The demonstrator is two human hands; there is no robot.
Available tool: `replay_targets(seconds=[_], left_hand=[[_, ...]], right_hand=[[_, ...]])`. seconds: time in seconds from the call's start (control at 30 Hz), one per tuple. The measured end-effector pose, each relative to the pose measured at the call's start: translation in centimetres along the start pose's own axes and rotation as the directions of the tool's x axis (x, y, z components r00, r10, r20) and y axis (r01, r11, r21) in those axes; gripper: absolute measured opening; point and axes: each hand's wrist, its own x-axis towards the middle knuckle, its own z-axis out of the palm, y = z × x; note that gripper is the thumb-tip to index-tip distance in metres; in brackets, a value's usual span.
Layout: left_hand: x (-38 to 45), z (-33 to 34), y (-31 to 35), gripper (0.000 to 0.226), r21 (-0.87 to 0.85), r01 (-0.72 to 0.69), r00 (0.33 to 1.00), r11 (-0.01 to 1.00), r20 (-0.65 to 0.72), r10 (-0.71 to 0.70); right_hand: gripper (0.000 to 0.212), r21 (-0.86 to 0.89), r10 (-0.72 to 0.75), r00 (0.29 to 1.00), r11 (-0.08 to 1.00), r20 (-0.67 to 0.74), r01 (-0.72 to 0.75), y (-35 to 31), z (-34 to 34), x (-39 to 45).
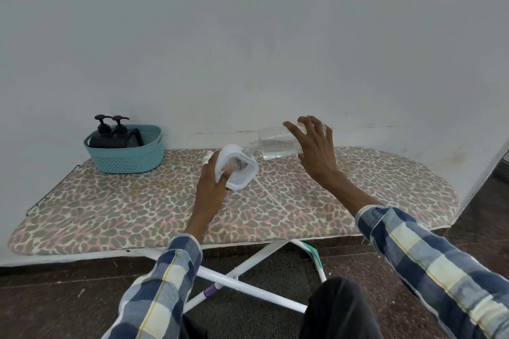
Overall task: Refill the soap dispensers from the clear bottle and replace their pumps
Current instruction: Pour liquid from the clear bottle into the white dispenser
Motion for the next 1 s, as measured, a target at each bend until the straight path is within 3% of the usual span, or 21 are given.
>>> replay_targets(seconds=[1.0], left_hand=[[-0.09,-0.02,0.05,0.061,0.017,-0.023,1.000,1.000,-0.015,0.024]], right_hand=[[0.101,-0.002,-0.004,1.000,1.000,-0.015,0.004,-0.01,0.00,-0.02]])
